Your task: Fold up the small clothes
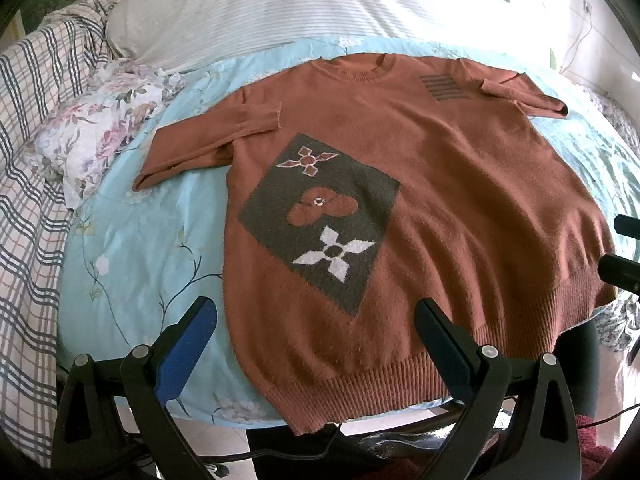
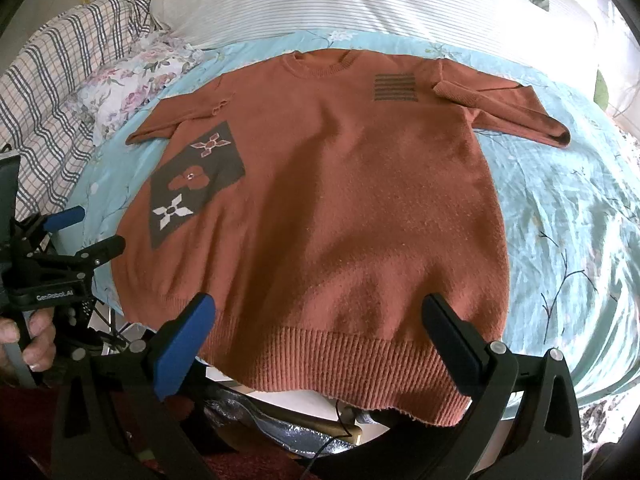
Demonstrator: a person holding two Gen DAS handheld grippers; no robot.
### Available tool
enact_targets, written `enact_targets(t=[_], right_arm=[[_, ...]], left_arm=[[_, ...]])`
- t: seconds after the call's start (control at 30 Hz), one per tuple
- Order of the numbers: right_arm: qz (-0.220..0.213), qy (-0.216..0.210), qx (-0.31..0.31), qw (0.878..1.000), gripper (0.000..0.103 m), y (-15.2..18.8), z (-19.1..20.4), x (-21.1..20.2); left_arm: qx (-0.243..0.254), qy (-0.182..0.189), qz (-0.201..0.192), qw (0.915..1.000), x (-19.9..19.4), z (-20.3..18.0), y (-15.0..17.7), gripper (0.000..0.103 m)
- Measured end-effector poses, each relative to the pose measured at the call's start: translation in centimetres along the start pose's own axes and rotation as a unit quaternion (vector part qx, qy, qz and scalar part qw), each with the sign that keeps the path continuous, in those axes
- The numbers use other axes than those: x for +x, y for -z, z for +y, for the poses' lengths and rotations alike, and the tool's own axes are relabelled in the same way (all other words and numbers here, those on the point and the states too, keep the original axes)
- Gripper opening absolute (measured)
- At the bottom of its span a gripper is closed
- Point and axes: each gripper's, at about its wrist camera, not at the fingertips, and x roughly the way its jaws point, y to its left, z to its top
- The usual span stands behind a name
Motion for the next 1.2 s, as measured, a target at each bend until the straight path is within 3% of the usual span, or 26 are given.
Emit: enact_targets(t=[0.3,0.43,0.57,0.87,0.97,1.13,1.2], right_arm=[[-0.021,-0.005,0.003,1.0,0.102,-0.1,0.0,0.1],[0.009,0.024,-0.012,1.0,0.102,-0.4,-0.5,0.7],[0.022,0.025,-0.007,0.999,0.102,-0.7,-1.0,1.2],[0.002,-0.016,0.001,1.0,0.102,-1.6,-2.1,1.9],[0.0,-0.038,0.008,0.999,0.102,-3.1,-3.8,2.2],[-0.01,-0.032,0.015,0.999,0.102,-8.4,-8.8,3.9],[-0.005,-0.036,0.019,0.999,0.096,-10.8,-11.1,5.3]], left_arm=[[0.002,0.004,0.0,1.0,0.5,0.0,-0.3,0.099],[0.005,0.007,0.003,1.0,0.7,-0.1,-0.5,0.099],[0.005,0.012,-0.001,0.9999,1.2,-0.2,-0.8,0.099],[-0.004,0.024,0.0,0.9997,2.3,-0.5,-1.8,0.099],[-0.001,0.025,0.009,0.9997,2.9,-0.6,-2.2,0.099],[-0.007,0.03,0.019,0.9993,3.9,-0.2,-3.3,0.099],[-0.013,0.032,0.02,0.9992,4.3,0.1,-3.8,0.099]])
